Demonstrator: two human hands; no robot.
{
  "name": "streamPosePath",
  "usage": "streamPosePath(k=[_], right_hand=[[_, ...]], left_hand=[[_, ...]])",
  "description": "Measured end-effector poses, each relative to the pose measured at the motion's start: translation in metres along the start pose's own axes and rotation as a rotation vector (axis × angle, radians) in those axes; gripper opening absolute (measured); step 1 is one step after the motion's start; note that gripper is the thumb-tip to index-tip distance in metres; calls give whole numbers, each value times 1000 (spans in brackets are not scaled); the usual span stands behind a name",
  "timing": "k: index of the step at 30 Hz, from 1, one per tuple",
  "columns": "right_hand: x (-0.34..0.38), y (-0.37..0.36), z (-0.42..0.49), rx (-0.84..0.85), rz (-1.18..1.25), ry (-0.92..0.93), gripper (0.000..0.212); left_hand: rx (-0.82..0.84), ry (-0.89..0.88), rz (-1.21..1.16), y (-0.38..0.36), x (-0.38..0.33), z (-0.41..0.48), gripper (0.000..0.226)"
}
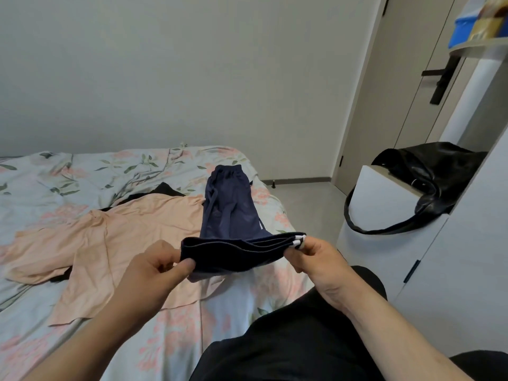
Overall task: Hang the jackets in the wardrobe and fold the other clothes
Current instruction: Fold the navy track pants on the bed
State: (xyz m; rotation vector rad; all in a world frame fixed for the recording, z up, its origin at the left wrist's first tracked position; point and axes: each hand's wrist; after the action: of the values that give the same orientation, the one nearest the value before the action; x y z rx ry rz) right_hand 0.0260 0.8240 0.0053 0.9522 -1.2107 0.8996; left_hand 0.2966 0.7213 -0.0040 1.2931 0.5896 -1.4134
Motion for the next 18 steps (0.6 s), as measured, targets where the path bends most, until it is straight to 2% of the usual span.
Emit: streamPosePath(k=[2,5,8,10,11,13,18], right_hand=[[3,0,2,-32,-53,38,20],[18,0,0,-70,-119,112,11],[32,6,1,-54,-151,135,18],[41,10,0,-15,-180,127,27],[46,13,-2,18,-183,113,29],[57,18,-7,135,-149,66,25],[76,29,-23,614,-1,-88,30]], left_hand=[[0,5,-103,-7,-4,7,32],[43,60,-237,-18,-12,15,23],[58,53,-240,-20,-20,18,26],[112,56,-286,-16,-30,18,17],[167,67,-325,-13,-36,17,14],[336,104,-395,-4,-41,15,30],[972,260,-591,15,-57,10,61]])
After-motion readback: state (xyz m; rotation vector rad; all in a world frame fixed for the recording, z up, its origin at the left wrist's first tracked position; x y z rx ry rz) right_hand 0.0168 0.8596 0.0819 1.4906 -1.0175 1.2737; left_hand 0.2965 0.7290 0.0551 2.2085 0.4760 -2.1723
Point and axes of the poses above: each hand's wrist, its own z-axis towards the middle knuckle, its own y-axis out of the back of the hand, x = y × z
